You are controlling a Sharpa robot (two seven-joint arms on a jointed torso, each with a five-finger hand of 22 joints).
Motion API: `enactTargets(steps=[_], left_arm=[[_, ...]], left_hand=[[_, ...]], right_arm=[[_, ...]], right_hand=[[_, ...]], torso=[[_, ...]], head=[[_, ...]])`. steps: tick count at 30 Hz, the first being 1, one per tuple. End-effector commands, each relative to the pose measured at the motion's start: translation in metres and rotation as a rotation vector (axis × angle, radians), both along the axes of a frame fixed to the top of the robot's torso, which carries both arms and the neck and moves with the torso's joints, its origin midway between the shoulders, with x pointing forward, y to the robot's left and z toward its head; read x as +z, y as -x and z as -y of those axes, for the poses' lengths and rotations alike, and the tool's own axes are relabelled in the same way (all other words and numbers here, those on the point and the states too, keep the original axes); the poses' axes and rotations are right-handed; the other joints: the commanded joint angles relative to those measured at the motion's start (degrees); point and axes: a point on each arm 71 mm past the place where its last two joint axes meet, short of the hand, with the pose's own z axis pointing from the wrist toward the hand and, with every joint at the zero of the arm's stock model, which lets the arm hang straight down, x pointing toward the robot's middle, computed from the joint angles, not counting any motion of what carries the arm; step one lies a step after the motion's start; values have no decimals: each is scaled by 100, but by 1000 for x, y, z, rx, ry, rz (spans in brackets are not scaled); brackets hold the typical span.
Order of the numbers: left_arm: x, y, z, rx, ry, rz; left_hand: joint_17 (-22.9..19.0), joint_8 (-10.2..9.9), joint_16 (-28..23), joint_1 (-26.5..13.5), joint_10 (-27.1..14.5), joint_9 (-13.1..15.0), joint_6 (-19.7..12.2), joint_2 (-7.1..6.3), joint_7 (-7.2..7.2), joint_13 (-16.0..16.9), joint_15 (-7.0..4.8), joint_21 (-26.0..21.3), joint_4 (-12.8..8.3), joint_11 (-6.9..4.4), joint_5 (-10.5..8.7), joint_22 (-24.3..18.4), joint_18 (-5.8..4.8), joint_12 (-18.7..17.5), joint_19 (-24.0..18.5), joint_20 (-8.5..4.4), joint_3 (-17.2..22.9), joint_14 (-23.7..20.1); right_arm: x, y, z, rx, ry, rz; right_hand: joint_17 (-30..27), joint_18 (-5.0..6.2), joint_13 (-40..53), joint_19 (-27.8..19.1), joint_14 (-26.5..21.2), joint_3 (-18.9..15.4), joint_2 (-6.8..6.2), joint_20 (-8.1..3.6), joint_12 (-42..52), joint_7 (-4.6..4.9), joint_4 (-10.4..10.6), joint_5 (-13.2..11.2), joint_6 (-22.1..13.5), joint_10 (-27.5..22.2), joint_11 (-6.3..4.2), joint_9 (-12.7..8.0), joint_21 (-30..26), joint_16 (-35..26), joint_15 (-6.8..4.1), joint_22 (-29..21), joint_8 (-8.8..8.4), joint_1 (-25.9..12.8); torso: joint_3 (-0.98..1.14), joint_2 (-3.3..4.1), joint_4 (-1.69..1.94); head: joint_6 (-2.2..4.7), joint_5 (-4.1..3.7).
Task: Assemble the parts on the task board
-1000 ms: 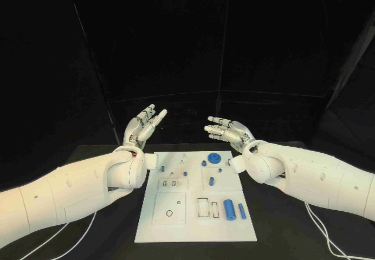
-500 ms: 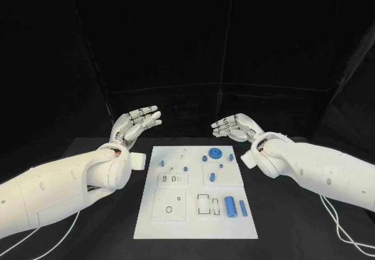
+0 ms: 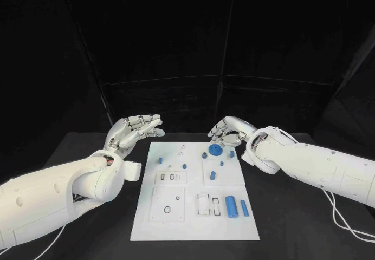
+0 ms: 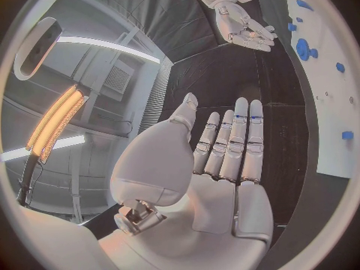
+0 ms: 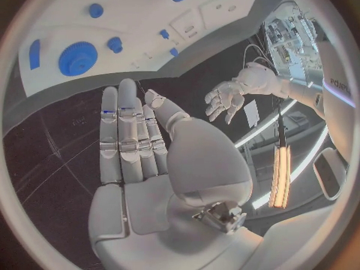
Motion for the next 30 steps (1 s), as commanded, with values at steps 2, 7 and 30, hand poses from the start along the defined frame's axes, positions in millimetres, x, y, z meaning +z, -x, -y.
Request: enactTargets(steps=[2, 7, 30], left_arm=[[4, 7, 8, -64, 7, 2], [5, 13, 16, -97, 15, -7], [6, 15, 21, -124, 2, -3]], left_hand=[[15, -26, 28, 7, 56, -10, 51, -19, 176, -8, -11, 94, -41, -7, 15, 35, 74, -25, 173, -12, -6, 64], [28, -51, 42, -6, 63, -12, 63, -28, 174, -8, -24, 168, -61, -12, 17, 63, 70, -53, 293, -35, -16, 91], [53, -86, 85, -33, 67, -14, 67, -31, 177, -8, -43, 260, -74, -17, 18, 100, 66, -86, 419, -64, -28, 147]], right_arm=[[-2, 2, -11, 35, 328, 126], [0, 7, -24, 79, 471, 222], [1, 1, -34, 73, 538, 185]], right_hand=[[214, 49, -8, -65, 212, 61, -154, -54, -49, -46, -6, 111, 41, -78, -15, -4, 273, 205, -8, 169, -84, -5], [558, 61, -2, -94, 278, 92, -253, -45, -39, -124, 56, 51, 67, -132, -53, 0, 545, 639, -28, 324, -147, -129], [2923, 72, 2, 147, 293, 288, -363, -19, 6, -120, 326, -116, -112, -494, 0, 0, 1202, 3237, 5, 612, -171, -245]], torso=[[-15, 129, 60], [-14, 215, 94], [-17, 371, 108]], head=[[24, -49], [53, -87], [71, -104]])
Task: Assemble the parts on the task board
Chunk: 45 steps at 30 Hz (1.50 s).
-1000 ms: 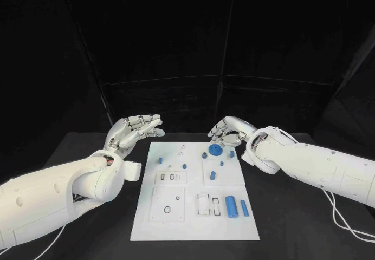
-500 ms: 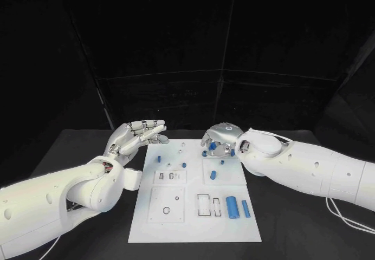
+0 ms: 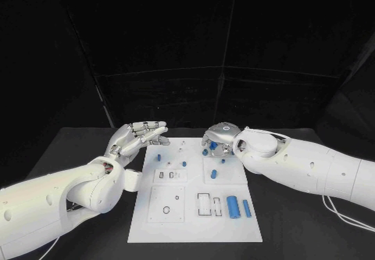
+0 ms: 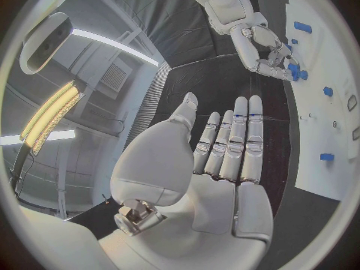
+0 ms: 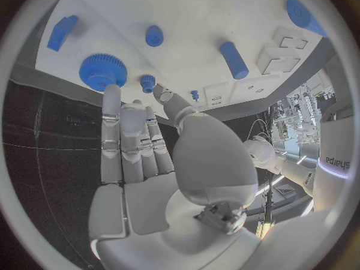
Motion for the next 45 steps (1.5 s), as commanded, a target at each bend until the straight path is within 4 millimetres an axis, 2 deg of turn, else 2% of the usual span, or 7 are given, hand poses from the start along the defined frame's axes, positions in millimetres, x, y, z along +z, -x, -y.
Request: enactTargets(steps=[1, 8, 13, 20, 36, 41, 45], left_arm=[[2, 1, 2, -25, 0, 11], [2, 2, 3, -33, 2, 8], [2, 1, 2, -26, -2, 6], [2, 0, 1, -25, -4, 6], [3, -1, 2, -24, -5, 7], [3, -1, 2, -26, -6, 5], [3, -2, 2, -24, -7, 4]], left_hand=[[8, -40, 37, -34, 45, -9, 25, -31, 179, -10, -13, 35, -27, 4, 18, 10, 71, -37, 41, -9, -12, 35], [10, -50, 38, -40, 36, -11, 16, -28, 184, -11, -11, 42, -26, 8, 18, 13, 69, -46, 49, -11, -14, 31], [11, -64, 38, -30, 21, -13, 4, -19, 194, -12, -8, 53, -36, 14, 19, 17, 66, -60, 60, -13, -6, 22], [12, -66, 38, -21, 18, -12, 3, -14, 195, -12, -7, 57, -42, 16, 19, 19, 65, -64, 63, -14, 0, 20], [12, -66, 38, -21, 18, -12, 3, -14, 195, -12, -7, 57, -42, 16, 19, 19, 65, -64, 63, -14, 0, 20], [14, -69, 40, -11, 18, -11, 4, -9, 196, -11, -7, 61, -50, 16, 19, 20, 64, -66, 67, -15, 7, 19], [14, -70, 41, -9, 18, -11, 4, -6, 196, -11, -7, 63, -52, 16, 19, 21, 64, -67, 68, -15, 9, 19]], right_arm=[[0, -3, 1, -19, 13, -20], [0, -8, 4, -27, 3, -41], [-1, -9, 3, -24, 1, -59], [-1, -8, -2, -5, -10, -66], [-3, -9, -8, 8, -4, -97], [-4, -10, -7, -3, 1, -94], [-4, -11, -5, -14, 6, -89]], right_hand=[[112, 73, 3, 43, 208, 3, -31, 8, 18, 13, 52, -22, -40, -51, 10, 1, 39, 109, 34, 16, 0, -34], [348, 73, 5, 60, 196, 45, -18, 12, 30, 29, 100, -11, -24, -42, 18, 3, 106, 342, 36, 46, 4, -47], [396, 73, 1, 62, 176, 86, -1, 14, 24, 30, 121, 5, -31, -54, 21, 1, 140, 406, 39, 61, -1, -39], [629, 75, 3, 72, 183, 146, 22, 14, 39, 39, 154, 7, -31, -24, 20, 1, 196, 617, 36, 88, 1, -35], [1074, 78, 11, 83, 185, 370, 95, -4, 105, 31, 254, 1, 155, 186, -18, 26, 361, 1059, 5, 169, 61, -12], [1331, 81, 22, 98, 198, 588, 197, -38, 132, 0, 239, -148, 331, 341, -65, 50, 470, 1292, -42, 226, 122, 126], [1370, 78, 18, 92, 189, 666, 187, -47, 114, 6, 221, -182, 344, 359, -67, 47, 519, 1342, -43, 254, 113, 162]], torso=[[-6, 38, 9], [-13, 79, 39], [-6, 89, 31], [-2, 137, 53], [-7, 167, 53], [-2, 169, 55], [-9, 172, 50]], head=[[-10, 3], [-13, -9], [-21, 8], [-10, -10], [-51, -6], [-47, 0], [-47, -1]])
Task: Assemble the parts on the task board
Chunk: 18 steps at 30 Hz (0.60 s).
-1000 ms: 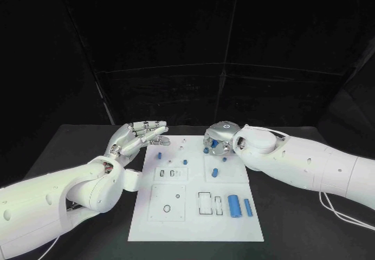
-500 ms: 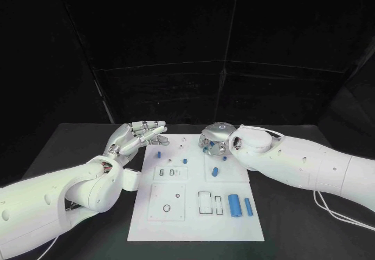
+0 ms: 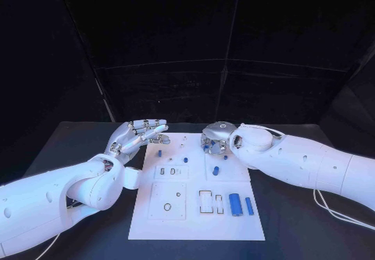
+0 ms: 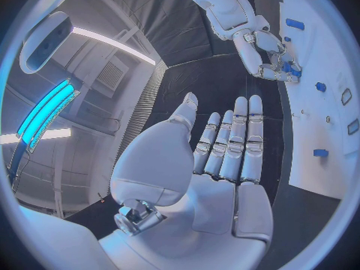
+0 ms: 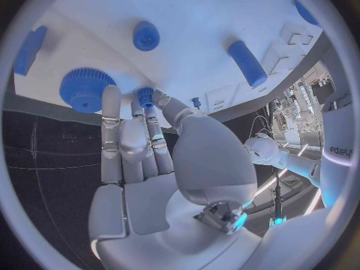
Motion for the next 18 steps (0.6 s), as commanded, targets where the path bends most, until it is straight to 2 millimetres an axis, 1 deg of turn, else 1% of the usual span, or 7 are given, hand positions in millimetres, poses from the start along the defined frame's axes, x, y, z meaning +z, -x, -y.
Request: enactTargets(steps=[1, 2, 7, 9, 13, 16, 18], left_arm=[[1, 0, 1, -15, -1, 8], [1, 0, 1, -15, -1, 8], [1, 0, 1, -16, -2, 6], [1, 0, 1, -16, -2, 6], [1, 0, 1, -16, -3, 6], [1, 0, 1, -19, -1, 6], [2, 0, 2, -21, 0, 6]], left_hand=[[9, -26, 24, -8, 18, -7, 5, -6, 197, -7, -7, 22, -36, 16, 20, 6, 66, -40, 52, 0, -7, 20], [9, -26, 24, -8, 18, -7, 5, -6, 197, -7, -7, 22, -36, 16, 20, 6, 66, -40, 52, 0, -7, 20], [9, -26, 24, -8, 18, -7, 5, -6, 197, -7, -7, 22, -36, 16, 20, 6, 66, -40, 52, 0, -7, 20], [10, -29, 25, -6, 16, -7, 5, -2, 198, -7, -6, 25, -39, 17, 19, 7, 65, -42, 54, -1, -4, 19], [10, -31, 25, -4, 12, -8, 3, 2, 198, -8, -6, 27, -40, 18, 19, 7, 65, -45, 55, -1, -2, 17], [11, -36, 27, -3, 5, -8, -2, 9, 200, -8, -5, 30, -42, 20, 19, 9, 64, -51, 58, -2, 2, 16], [12, -41, 28, -2, -1, -8, -6, 16, 201, -9, -5, 33, -43, 21, 19, 10, 63, -56, 60, -2, 5, 15]], right_arm=[[-1, -2, 3, -13, 18, -7], [-2, -2, 4, -15, 20, -6], [-2, -3, 4, -20, 27, -7], [-2, -2, 3, -18, 25, -5], [2, 0, 0, 3, -3, 26], [5, 2, -3, 19, -29, 56], [8, 3, -5, 25, -55, 87]], right_hand=[[17, 78, 5, 18, 187, 65, 22, -15, -1, 17, -5, -38, 43, 50, 16, 1, 44, 34, -43, 19, 6, 66], [23, 78, 5, 15, 184, 78, 16, -16, -5, 18, -8, -42, 45, 52, 17, 0, 53, 42, -42, 24, 3, 70], [26, 77, 4, 5, 176, 109, -4, -17, -16, 22, -17, -55, 46, 58, 19, -3, 77, 56, -41, 38, -5, 81], [28, 77, 4, 2, 174, 119, -5, -17, -17, 22, -19, -56, 49, 62, 19, -2, 83, 60, -41, 42, -5, 86], [135, 78, 17, -21, 167, 239, 14, -17, -9, 29, -48, -42, 116, 144, 11, 6, 163, 159, -60, 88, 8, 167], [151, 78, 23, -31, 158, 297, 13, -18, -8, 36, -77, -33, 136, 174, 8, 7, 211, 185, -68, 116, 9, 220], [148, 78, 23, -39, 152, 324, 12, -18, -15, 42, -87, -36, 134, 175, 12, 5, 236, 190, -67, 131, 2, 239]], torso=[[-6, 7, -6], [-9, 10, -5], [-3, 16, -6], [-5, 17, -7], [-4, 19, -5], [-16, 16, 3], [-21, 18, 14]], head=[[3, 1], [4, 3], [4, 11], [3, 11], [6, 18], [39, -1], [40, 4]])
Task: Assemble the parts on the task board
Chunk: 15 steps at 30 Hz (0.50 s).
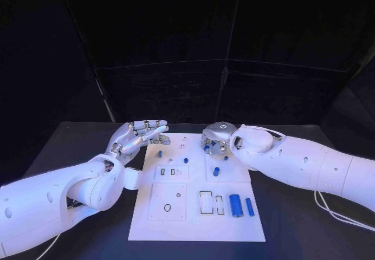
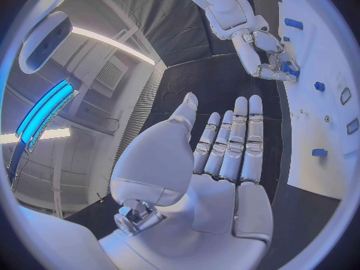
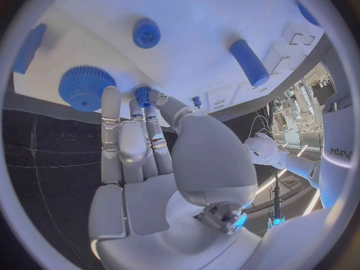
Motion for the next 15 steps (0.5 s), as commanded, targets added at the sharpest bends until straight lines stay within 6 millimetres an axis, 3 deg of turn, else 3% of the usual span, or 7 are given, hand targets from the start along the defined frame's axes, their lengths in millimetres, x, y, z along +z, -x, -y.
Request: enactTargets(steps=[1, 4, 15], left_arm=[[2, 0, 2, -22, 3, 10], [2, 0, 2, -23, 3, 11], [2, -1, 4, -28, 5, 11]], left_hand=[[8, -31, 29, -2, -1, -9, -6, 15, 202, -9, -5, 33, -43, 21, 19, 8, 64, -23, 44, 13, 5, 15], [9, -38, 30, -2, -11, -10, -12, 22, 203, -10, -4, 37, -43, 23, 19, 9, 63, -30, 46, 13, 9, 14], [10, -43, 32, 0, -18, -10, -17, 26, 204, -11, -3, 40, -46, 24, 19, 10, 63, -35, 49, 12, 11, 13]], right_arm=[[9, 1, -4, 23, -61, 88], [14, 1, -8, 23, -107, 146], [17, -4, -24, 16, -159, 199]], right_hand=[[7, 78, 21, -44, 149, 56, 31, -17, 14, 1, -8, 26, 45, 80, -37, 6, 49, 32, -23, 21, -1, 85], [27, 79, 19, -71, 137, 151, 36, -18, -11, 33, -56, -25, 26, 68, -11, -2, 125, 63, -10, 67, -26, 173], [54, 78, 22, -138, 125, 224, -15, 1, -42, 56, -57, -168, 8, 60, 12, -10, 242, 114, 20, 138, -55, 175]], torso=[[-13, 5, 17], [-5, 12, 2], [-6, 26, 13]], head=[[23, 2], [39, 12], [71, 29]])
